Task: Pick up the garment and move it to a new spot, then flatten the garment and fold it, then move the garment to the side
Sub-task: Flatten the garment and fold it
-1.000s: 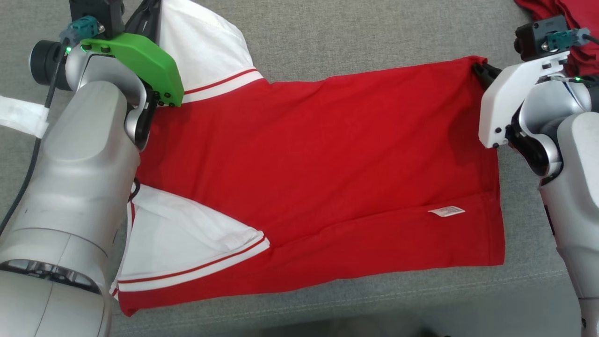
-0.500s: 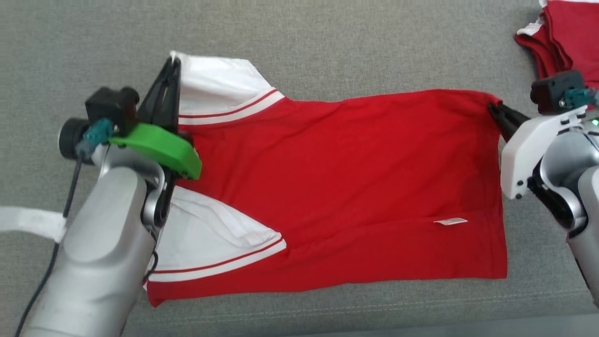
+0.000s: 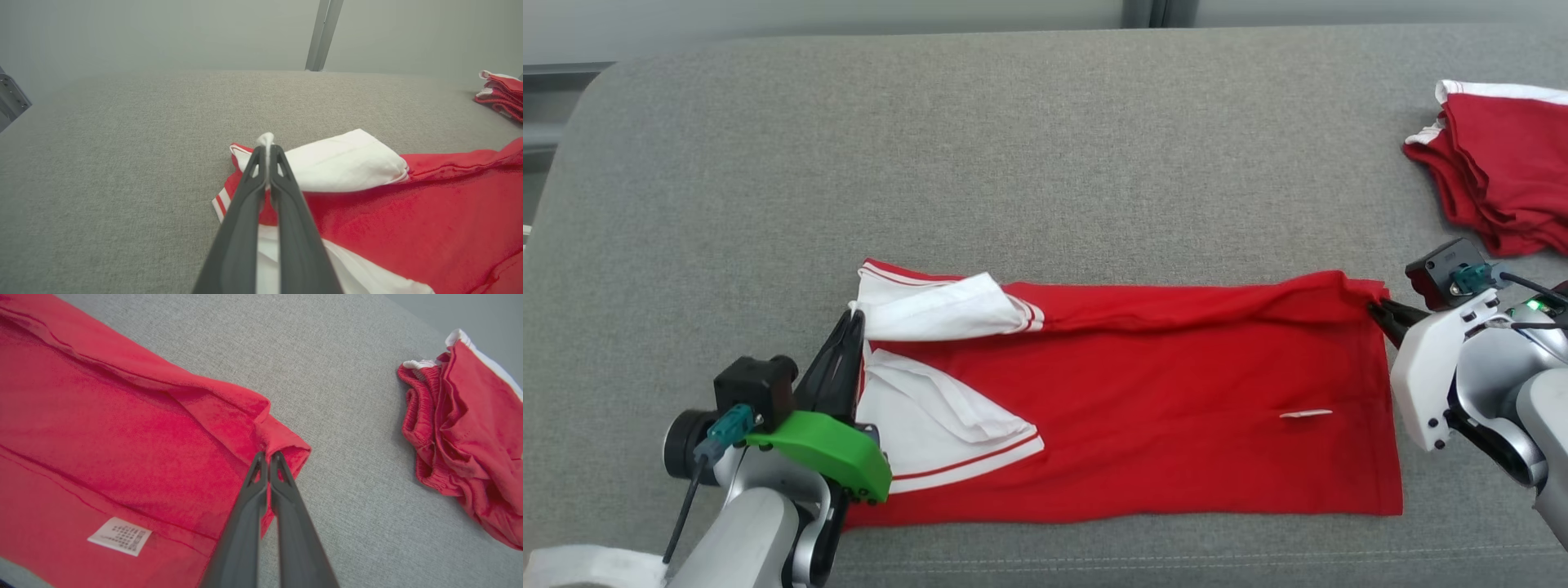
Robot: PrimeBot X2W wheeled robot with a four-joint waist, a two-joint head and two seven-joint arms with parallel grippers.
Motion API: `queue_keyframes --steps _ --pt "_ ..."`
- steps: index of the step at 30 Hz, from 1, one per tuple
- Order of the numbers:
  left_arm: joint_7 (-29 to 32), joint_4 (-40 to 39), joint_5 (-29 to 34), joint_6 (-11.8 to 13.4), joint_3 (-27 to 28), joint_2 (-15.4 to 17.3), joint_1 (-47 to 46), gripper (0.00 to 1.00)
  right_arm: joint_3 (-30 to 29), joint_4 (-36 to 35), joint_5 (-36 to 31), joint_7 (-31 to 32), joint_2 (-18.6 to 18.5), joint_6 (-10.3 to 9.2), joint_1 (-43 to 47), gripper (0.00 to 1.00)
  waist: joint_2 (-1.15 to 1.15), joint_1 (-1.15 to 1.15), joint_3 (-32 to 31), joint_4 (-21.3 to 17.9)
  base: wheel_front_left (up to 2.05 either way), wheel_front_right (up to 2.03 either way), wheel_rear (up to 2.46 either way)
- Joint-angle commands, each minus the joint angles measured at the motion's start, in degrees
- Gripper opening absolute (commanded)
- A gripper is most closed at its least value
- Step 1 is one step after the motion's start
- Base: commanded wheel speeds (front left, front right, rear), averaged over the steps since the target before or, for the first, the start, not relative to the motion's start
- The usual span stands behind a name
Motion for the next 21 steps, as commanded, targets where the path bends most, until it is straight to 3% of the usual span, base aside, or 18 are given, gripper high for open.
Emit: queue_keyframes --steps 1,12,21 --pt "0.36 -0.79 -0.50 0.71 0.27 0.70 1.44 0.00 0.34 0.49 0.52 -0.44 -0.34 -0.09 0.37 0.00 0.00 0.00 -1.43 0.81 0.00 0.00 0.00" --pt "2.10 -5.22 -2.49 3.67 0.35 0.80 8.30 0.00 9.01 2.99 2.29 0.42 -5.50 -0.09 -1.19 0.00 0.00 0.00 -2.62 1.29 0.00 0.00 0.00" --pt "2.16 -4.57 -3.26 5.10 0.09 0.84 11.98 0.00 9.78 4.96 5.19 -0.98 -4.36 -0.09 0.97 0.00 0.00 0.00 -3.13 1.50 0.00 0.00 0.00"
